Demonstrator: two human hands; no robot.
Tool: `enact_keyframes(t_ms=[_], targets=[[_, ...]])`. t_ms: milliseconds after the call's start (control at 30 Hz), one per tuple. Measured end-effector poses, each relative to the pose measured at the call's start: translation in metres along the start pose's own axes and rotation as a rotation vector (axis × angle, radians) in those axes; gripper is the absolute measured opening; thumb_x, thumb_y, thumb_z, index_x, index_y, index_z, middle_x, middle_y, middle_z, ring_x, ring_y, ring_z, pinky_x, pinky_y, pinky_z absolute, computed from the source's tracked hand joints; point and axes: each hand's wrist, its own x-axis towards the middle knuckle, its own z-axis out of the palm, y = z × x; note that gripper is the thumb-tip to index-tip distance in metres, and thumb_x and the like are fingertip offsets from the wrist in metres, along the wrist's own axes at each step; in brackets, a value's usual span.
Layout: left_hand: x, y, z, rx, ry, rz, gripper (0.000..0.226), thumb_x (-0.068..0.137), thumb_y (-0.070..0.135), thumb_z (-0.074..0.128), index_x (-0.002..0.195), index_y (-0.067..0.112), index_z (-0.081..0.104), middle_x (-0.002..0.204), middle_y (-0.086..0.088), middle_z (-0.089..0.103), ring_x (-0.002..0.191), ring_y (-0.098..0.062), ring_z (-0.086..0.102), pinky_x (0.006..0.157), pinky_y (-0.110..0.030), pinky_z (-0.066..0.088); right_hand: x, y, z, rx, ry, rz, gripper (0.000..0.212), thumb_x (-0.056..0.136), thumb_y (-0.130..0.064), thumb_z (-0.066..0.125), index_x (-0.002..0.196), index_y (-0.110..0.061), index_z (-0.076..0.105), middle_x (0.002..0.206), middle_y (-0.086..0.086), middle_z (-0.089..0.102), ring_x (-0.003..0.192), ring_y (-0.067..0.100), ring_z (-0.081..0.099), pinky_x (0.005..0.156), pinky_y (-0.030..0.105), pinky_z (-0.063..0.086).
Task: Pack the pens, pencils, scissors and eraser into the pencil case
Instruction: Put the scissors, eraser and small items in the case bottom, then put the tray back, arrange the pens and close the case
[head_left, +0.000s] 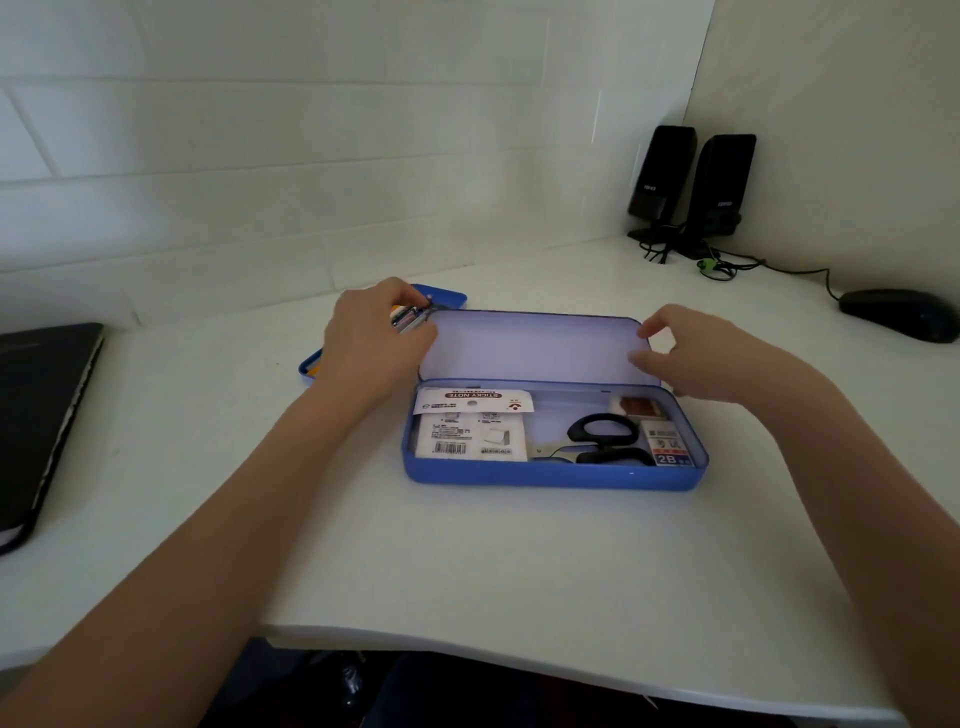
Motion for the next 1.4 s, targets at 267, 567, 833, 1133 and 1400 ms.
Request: enact_keyframes(t_ms=[267, 567, 833, 1133, 1400], targets=[[0.006, -0.017, -0.008, 0.188, -0.129, -0.191, 0.066, 0.084, 0.046, 0.059, 0.138, 0.019, 0.033, 0.133, -0.018, 0.045, 0.126, -0.034, 0.04, 0.103, -0.044, 0.035, 0.015, 0.01, 0.013, 0.143, 0.028, 0.092, 0.037, 0.092, -0.011, 0.045, 0.127, -0.005, 0.036, 0.078, 0.011, 0.051, 0.068, 0.022, 0.05, 0.062, 0.033, 0.043], [0.001, -0.025, -0.007, 0.416, -0.187, -0.236, 0.083, 0.075, 0.061, 0.06, 0.139, 0.02, 0.028, 0.131, -0.014, 0.05, 0.126, -0.034, 0.037, 0.1, -0.041, 0.03, 0.025, 0.03, 0.014, 0.173, 0.303, 0.098, 0.039, 0.089, -0.005, 0.042, 0.126, -0.004, 0.053, 0.124, 0.022, 0.057, 0.111, 0.036, 0.053, 0.085, 0.035, 0.041], [0.004, -0.019, -0.026, 0.274, 0.023, -0.295, 0.087, 0.064, 0.043, 0.074, 0.135, 0.026, 0.027, 0.097, -0.006, 0.048, 0.117, -0.034, 0.043, 0.092, -0.039, 0.034, 0.017, 0.031, 0.014, 0.331, 0.349, 0.055, 0.03, 0.091, -0.001, 0.039, 0.109, 0.0, 0.063, 0.1, 0.021, 0.063, 0.063, 0.017, 0.049, 0.041, 0.016, 0.037], [-0.004, 0.006, -0.022, -0.291, -0.244, 0.024, 0.093, 0.043, 0.041, 0.082, 0.124, 0.039, 0.037, 0.1, 0.017, 0.064, 0.087, -0.003, 0.066, 0.076, -0.021, 0.051, 0.015, 0.024, 0.017, 0.529, 0.332, 0.103, 0.031, 0.086, -0.004, 0.039, 0.096, 0.0, 0.067, 0.091, 0.025, 0.064, 0.065, 0.029, 0.06, 0.072, 0.052, 0.058], [-0.018, 0.027, -0.001, -0.151, -0.642, 0.213, 0.078, 0.06, 0.026, 0.086, 0.12, 0.046, 0.04, 0.115, 0.021, 0.059, 0.102, 0.002, 0.062, 0.088, -0.015, 0.048, 0.023, 0.019, 0.023, 0.608, 0.255, 0.073, 0.031, 0.085, -0.004, 0.044, 0.106, -0.007, 0.067, 0.089, 0.013, 0.069, 0.08, 0.027, 0.064, 0.069, 0.035, 0.052]])
